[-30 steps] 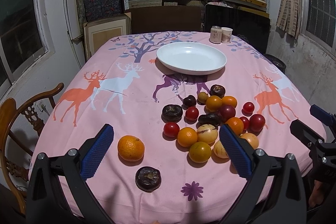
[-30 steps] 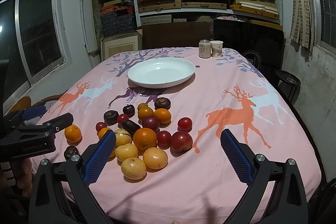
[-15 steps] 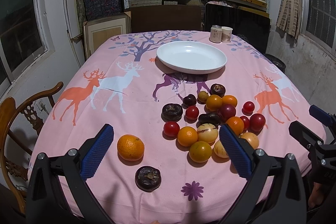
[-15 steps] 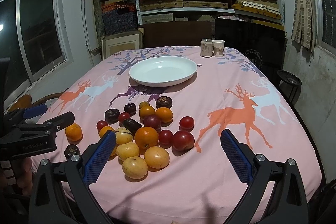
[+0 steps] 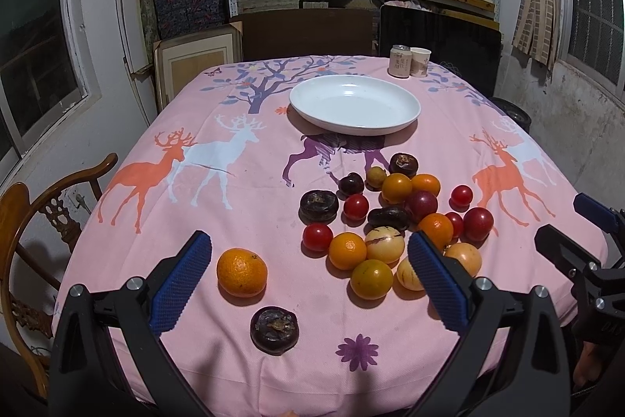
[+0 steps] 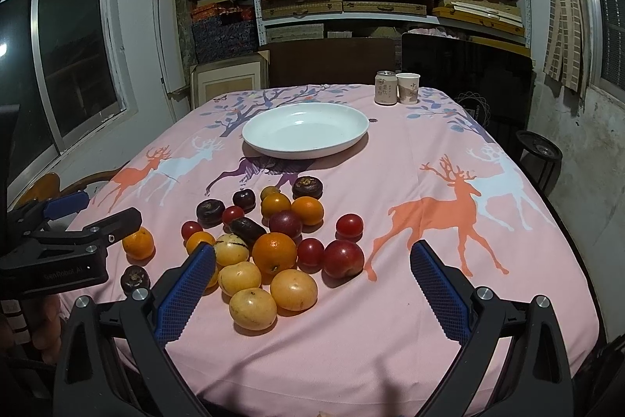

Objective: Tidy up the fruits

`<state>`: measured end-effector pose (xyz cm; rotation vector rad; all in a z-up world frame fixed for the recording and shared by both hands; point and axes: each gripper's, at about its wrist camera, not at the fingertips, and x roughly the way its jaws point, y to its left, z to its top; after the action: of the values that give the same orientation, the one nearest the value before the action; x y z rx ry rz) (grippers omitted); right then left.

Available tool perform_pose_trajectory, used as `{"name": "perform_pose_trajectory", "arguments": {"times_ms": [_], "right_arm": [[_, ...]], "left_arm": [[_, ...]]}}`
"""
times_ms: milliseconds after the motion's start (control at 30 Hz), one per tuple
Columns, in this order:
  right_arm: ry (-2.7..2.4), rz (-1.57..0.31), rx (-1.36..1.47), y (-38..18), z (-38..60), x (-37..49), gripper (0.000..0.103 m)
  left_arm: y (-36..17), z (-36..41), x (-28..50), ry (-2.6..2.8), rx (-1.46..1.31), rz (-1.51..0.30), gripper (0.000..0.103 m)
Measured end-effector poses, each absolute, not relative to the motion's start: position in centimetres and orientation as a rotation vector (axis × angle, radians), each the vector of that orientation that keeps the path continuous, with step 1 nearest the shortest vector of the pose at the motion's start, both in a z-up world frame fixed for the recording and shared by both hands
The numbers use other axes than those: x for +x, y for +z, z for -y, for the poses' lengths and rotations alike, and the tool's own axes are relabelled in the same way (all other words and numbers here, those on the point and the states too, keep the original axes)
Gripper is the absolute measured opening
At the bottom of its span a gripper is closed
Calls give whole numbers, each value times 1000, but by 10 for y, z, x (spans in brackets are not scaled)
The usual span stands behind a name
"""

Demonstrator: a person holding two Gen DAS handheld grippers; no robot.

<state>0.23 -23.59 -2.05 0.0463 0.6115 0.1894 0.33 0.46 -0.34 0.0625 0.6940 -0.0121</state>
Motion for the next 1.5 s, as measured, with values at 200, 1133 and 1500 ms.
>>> {"name": "perform_pose_trajectory", "arguments": {"times_ms": [200, 1133, 1500], "right_arm": [[189, -612, 47, -20, 236, 2, 100], [180, -701, 85, -42, 258, 15, 100], [180, -737, 63, -57, 274, 21, 100]], "left_arm": [[-5, -4, 3, -12, 62, -695, 99], [-97, -47, -16, -99, 121, -915, 99], [-106, -53, 3, -128, 58, -866, 39]]}}
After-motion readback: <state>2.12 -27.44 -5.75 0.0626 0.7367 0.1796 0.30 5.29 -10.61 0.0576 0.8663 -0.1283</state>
